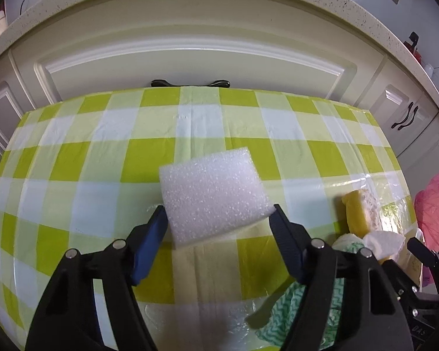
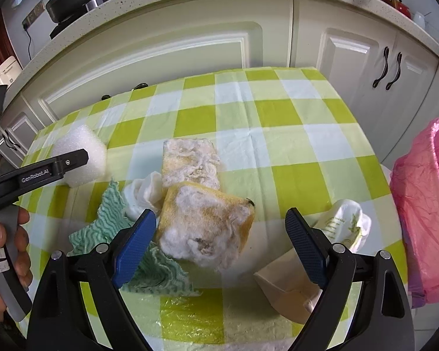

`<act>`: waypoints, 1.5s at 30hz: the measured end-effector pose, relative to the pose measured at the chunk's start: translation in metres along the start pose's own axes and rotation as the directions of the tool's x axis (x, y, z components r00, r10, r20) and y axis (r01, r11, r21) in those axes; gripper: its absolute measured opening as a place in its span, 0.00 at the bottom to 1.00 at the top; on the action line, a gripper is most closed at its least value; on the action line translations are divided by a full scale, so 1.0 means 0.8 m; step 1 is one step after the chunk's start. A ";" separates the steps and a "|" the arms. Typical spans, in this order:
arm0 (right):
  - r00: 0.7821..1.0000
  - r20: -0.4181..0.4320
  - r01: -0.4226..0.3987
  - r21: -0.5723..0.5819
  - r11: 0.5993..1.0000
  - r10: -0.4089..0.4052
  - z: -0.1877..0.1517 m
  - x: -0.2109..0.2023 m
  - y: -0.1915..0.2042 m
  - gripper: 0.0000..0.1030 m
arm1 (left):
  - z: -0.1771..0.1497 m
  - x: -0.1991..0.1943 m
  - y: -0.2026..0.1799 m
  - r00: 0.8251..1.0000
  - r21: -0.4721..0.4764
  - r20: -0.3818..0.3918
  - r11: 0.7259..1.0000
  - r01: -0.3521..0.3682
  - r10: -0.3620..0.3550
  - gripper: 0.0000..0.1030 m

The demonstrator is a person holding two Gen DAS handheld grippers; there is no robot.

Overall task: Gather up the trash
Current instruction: 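Grasp the white foam block with the left tool while the right tool grasps the yellow sponge, then carry the foam block and sponge over the bin and release both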

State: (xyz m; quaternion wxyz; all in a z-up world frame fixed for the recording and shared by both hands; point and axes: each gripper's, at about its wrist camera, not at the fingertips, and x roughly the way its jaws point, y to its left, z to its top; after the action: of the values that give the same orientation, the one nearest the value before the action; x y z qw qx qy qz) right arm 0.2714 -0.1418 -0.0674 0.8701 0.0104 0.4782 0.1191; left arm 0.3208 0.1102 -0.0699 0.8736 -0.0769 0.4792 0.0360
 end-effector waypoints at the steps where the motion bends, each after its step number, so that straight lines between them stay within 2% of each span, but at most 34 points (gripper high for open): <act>1: 1.000 -0.005 -0.003 -0.001 1.000 0.003 -0.001 0.002 0.000 0.74 | 0.000 0.000 0.000 1.000 0.001 0.001 1.000 0.001 -0.001 0.66; 3: 1.000 -0.018 0.000 -0.011 1.000 0.000 -0.003 0.006 0.001 0.61 | -0.001 -0.001 0.001 1.000 0.001 0.004 1.000 0.013 -0.013 0.65; 11: 1.000 0.010 -0.022 -0.022 1.000 0.023 -0.006 -0.012 -0.002 0.59 | -0.004 -0.033 -0.003 0.997 -0.004 0.047 0.999 0.053 -0.053 0.65; 18: 0.996 0.083 -0.029 -0.023 0.999 0.031 -0.004 -0.063 -0.014 0.59 | -0.002 -0.085 -0.020 0.990 0.010 0.111 0.997 0.081 -0.082 0.65; 24: 0.990 0.142 -0.016 -0.006 1.000 0.017 -0.006 -0.112 -0.046 0.59 | -0.002 -0.119 -0.051 0.983 0.043 0.143 0.993 0.109 -0.115 0.65; 34: 0.975 0.211 0.063 0.060 0.996 -0.074 -0.014 -0.179 -0.155 0.59 | -0.010 -0.164 -0.174 0.958 0.175 0.164 0.963 0.206 -0.235 0.65; 38: 0.965 0.222 0.118 0.116 0.986 -0.142 -0.016 -0.199 -0.221 0.59 | -0.016 -0.170 -0.236 0.945 0.240 0.152 0.938 0.249 -0.290 0.65; 45: 0.950 0.218 0.185 0.183 0.966 -0.223 -0.016 -0.210 -0.315 0.60 | -0.025 -0.164 -0.338 0.932 0.321 0.106 0.899 0.298 -0.347 0.65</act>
State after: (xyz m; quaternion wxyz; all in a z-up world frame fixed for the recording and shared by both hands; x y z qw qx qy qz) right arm 0.2244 -0.4245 0.0317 0.9248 0.0447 0.3776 -0.0124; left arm 0.2706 -0.1582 0.0576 0.9045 -0.0190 0.3877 -0.1765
